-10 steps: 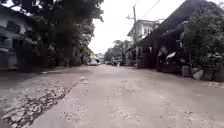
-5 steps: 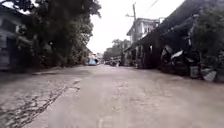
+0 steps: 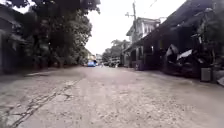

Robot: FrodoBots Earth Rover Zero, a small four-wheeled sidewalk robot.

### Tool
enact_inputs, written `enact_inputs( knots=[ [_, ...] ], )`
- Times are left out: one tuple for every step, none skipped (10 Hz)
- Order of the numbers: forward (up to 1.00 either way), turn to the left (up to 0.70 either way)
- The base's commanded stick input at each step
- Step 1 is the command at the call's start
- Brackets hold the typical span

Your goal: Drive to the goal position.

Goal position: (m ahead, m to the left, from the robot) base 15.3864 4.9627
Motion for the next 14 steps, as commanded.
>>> enact_inputs(
  knots=[
    [1.0, 0.0],
    [1.0, 0.0],
    [1.0, 0.0],
    [1.0, 0.0],
    [1.0, 0.0],
    [1.0, 0.0],
    [1.0, 0.0],
    [1.0, 0.0],
    [1.0, 0.2],
    [1.0, 0.06],
    [1.0, 0.0],
    [1.0, 0.0],
    [1.0, 0.0],
    [1.0, 0.0]
  ],
)
